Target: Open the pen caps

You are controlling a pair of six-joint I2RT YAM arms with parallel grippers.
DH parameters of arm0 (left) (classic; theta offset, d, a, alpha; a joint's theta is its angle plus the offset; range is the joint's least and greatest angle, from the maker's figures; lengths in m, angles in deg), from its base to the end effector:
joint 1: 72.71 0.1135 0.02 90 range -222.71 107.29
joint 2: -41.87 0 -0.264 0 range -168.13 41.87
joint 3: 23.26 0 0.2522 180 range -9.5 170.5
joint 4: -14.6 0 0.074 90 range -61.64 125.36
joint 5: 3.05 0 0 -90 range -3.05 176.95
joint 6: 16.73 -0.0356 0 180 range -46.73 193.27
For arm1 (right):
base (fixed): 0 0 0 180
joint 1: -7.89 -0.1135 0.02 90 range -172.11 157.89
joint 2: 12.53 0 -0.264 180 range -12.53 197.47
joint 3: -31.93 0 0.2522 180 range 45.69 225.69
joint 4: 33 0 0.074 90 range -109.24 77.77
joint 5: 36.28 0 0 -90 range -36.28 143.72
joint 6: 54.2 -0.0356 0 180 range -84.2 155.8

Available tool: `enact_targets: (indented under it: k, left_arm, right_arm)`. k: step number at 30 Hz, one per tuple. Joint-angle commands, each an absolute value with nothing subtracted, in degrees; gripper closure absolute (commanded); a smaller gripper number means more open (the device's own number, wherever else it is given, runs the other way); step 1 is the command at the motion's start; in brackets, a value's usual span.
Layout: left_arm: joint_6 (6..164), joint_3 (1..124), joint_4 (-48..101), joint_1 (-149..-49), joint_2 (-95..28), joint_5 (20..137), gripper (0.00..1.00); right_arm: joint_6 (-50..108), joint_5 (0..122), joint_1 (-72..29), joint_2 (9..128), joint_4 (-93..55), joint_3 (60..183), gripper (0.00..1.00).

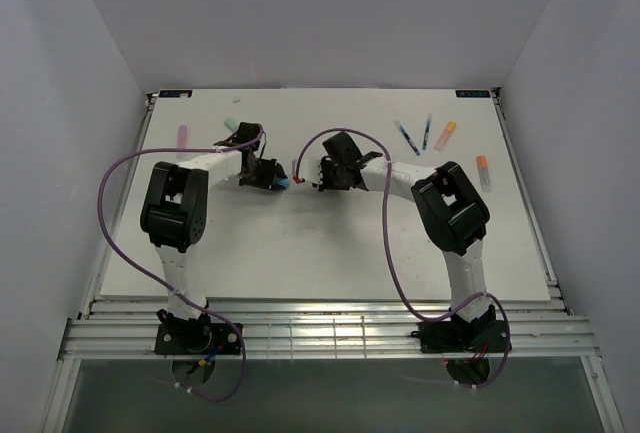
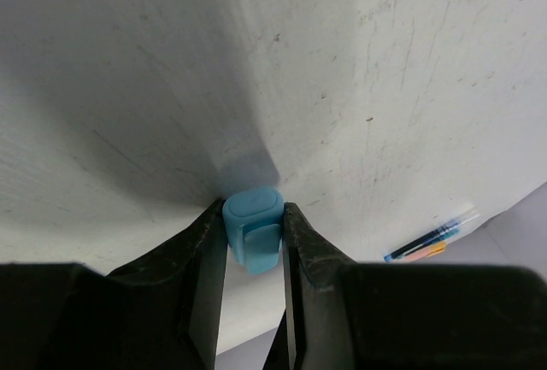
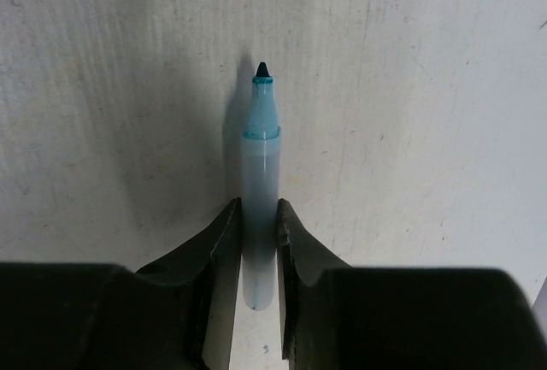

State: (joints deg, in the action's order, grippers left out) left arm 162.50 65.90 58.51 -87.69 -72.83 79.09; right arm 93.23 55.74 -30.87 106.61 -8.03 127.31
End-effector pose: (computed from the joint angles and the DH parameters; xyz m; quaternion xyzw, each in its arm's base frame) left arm 0.3815 -0.1071 0.1423 -0.5827 0.7901 -0.1819 0.0561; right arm 0.3514 0.2837 0.1601 -0.7005 0.6203 -0.0409 0.3504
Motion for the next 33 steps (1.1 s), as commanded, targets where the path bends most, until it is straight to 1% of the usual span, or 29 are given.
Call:
enact_targets:
  k: [1,3,5,6,7,9,10,13,14,16,17,18,23,24,27,28,33]
  left_arm:
    - [165.2,66.2,57.5,-86.7,-74.5,82.3,1.00]
    - [165.1,66.1,57.1,-86.4,-74.8,82.4,1.00]
    - [165.3,65.9,56.7,-86.2,-74.8,82.6,0.97]
    - [165.3,65.8,56.5,-86.2,-75.0,82.6,0.93]
    - [165.3,65.8,56.5,-86.2,-75.2,82.5,0.87]
    - [165.4,65.8,56.4,-86.2,-75.4,82.4,0.80]
    - [165.4,65.8,56.4,-86.2,-75.5,82.6,0.74]
    - [165.1,65.8,56.4,-86.2,-75.4,83.0,0.67]
    - [165.1,65.8,56.4,-86.2,-75.4,82.9,0.63]
    - [165.0,65.7,56.8,-86.2,-75.5,83.0,0.58]
    - [165.0,65.6,56.9,-86.2,-75.4,83.1,0.55]
    - [165.1,65.5,57.0,-86.3,-75.3,83.1,0.48]
    - [164.8,65.2,57.4,-86.3,-75.2,83.3,0.43]
    - [164.9,65.1,57.4,-86.2,-75.2,83.3,0.40]
    - [164.3,65.4,57.5,-86.2,-75.0,83.5,0.36]
    - [164.2,65.3,57.5,-86.2,-74.9,83.5,0.36]
    - [163.7,64.8,57.5,-86.3,-74.0,83.5,0.34]
  right_arm:
    - [94.4,55.8,-30.3,107.4,-11.6,127.8,0.92]
    - [94.2,56.0,-30.3,106.8,-11.9,126.7,0.92]
    - [93.9,56.1,-30.3,106.7,-12.2,125.9,0.91]
    - [93.9,56.3,-30.3,106.7,-12.5,125.7,0.90]
    - [93.7,56.4,-30.3,106.7,-12.4,125.6,0.88]
    - [93.5,56.5,-30.3,106.7,-12.5,125.4,0.85]
    - [93.4,56.8,-30.3,106.8,-12.4,125.5,0.82]
    - [93.1,57.4,-30.2,107.0,-12.3,125.7,0.80]
    - [93.0,57.6,-30.1,107.0,-12.3,125.8,0.79]
    - [93.0,57.8,-30.0,107.1,-12.3,125.8,0.77]
    - [93.0,57.8,-30.0,107.1,-12.3,125.8,0.77]
    - [92.8,57.8,-30.0,107.0,-12.3,125.8,0.76]
    - [92.4,58.3,-29.8,106.9,-12.2,125.8,0.71]
    - [92.3,58.2,-29.7,106.8,-12.2,125.8,0.70]
    - [92.2,58.2,-29.6,106.7,-12.2,125.6,0.65]
    - [92.0,58.2,-29.6,106.6,-12.3,125.6,0.61]
    - [91.3,58.7,-29.5,106.1,-11.7,126.1,0.53]
